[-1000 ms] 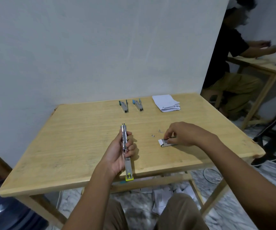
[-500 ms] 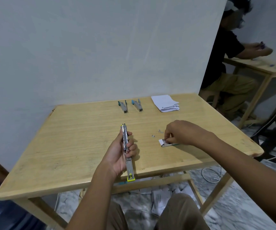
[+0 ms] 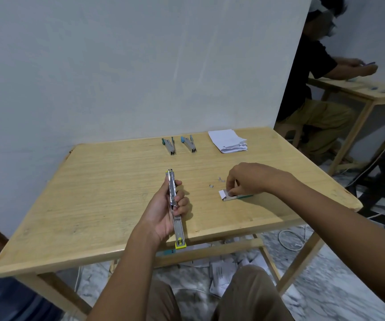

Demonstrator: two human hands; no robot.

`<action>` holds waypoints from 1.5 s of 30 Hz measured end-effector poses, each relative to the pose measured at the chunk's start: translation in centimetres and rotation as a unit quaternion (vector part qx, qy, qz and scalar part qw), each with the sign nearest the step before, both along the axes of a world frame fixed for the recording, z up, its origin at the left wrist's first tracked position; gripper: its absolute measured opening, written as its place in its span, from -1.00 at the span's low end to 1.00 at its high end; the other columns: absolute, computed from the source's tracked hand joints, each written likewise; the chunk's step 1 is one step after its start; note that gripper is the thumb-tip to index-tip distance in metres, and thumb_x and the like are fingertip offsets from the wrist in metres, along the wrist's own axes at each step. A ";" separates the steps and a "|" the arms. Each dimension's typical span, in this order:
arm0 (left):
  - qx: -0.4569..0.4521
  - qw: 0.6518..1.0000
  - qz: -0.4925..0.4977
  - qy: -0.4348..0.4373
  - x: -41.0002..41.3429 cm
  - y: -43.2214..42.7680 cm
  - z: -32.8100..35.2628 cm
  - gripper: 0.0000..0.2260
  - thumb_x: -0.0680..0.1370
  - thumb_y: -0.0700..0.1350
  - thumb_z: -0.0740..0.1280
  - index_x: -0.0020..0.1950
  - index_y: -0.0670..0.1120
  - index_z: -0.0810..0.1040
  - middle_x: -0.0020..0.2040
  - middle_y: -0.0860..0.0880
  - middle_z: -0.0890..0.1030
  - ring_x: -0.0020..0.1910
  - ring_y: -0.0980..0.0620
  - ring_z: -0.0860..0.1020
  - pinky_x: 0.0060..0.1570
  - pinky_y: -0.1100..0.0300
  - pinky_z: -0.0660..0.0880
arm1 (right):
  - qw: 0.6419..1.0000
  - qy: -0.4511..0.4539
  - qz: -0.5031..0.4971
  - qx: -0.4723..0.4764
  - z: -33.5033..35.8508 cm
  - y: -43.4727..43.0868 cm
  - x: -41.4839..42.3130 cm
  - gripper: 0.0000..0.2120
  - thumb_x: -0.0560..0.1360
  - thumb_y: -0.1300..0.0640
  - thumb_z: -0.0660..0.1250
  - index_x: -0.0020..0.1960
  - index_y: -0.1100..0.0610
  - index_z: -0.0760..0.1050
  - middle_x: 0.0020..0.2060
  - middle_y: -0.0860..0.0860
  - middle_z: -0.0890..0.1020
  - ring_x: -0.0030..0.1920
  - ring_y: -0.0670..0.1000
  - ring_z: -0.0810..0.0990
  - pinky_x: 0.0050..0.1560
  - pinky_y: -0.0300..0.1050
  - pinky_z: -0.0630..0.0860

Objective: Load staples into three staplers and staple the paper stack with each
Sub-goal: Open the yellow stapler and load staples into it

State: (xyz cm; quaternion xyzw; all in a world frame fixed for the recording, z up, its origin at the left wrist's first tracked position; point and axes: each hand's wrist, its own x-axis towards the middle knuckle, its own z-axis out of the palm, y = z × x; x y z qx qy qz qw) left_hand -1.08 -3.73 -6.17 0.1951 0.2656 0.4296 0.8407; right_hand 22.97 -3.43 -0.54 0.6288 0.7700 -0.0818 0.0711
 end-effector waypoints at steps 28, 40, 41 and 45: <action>0.005 1.000 0.005 0.014 0.1 0.1 0.0 -0.69 0.63 0.10 0.21 -0.12 -0.12 0.47 -0.47 -0.02 0.29 -0.57 0.11 0.26 -0.65 0.34 0.18 | 0.967 0.233 0.030 0.094 -3.6 0.7 1.2 -0.83 0.47 0.02 0.43 0.02 0.01 0.71 -0.16 -0.17 0.69 -0.17 -0.17 0.61 -0.17 -0.21 0.56; 0.004 1.000 0.007 0.015 0.1 0.2 -0.1 -0.69 0.63 0.10 0.21 -0.13 -0.12 0.47 -0.47 -0.01 0.29 -0.57 0.11 0.25 -0.68 0.33 0.20 | 0.926 0.361 -0.028 0.106 -3.7 0.3 1.7 -0.94 0.50 0.07 0.45 -0.03 -0.04 0.67 -0.16 -0.14 0.70 -0.15 -0.15 0.63 -0.11 -0.26 0.55; 0.004 1.000 0.007 0.014 0.1 0.2 -0.1 -0.69 0.63 0.10 0.21 -0.13 -0.12 0.47 -0.47 -0.01 0.29 -0.56 0.11 0.25 -0.68 0.33 0.21 | 0.916 0.383 -0.034 0.114 -3.5 0.2 1.5 -0.95 0.50 0.09 0.45 -0.05 -0.02 0.67 -0.19 -0.15 0.71 -0.16 -0.16 0.63 -0.12 -0.29 0.53; 0.003 1.000 -0.002 0.006 0.1 0.3 -0.3 -0.69 0.62 0.10 0.24 -0.14 -0.12 0.49 -0.45 -0.02 0.29 -0.54 0.11 0.25 -0.66 0.33 0.21 | 0.871 0.466 -0.038 0.153 -2.1 -0.1 -0.5 -0.92 0.49 0.12 0.46 -0.05 0.08 0.71 -0.19 -0.15 0.72 -0.16 -0.09 0.66 -0.14 -0.32 0.55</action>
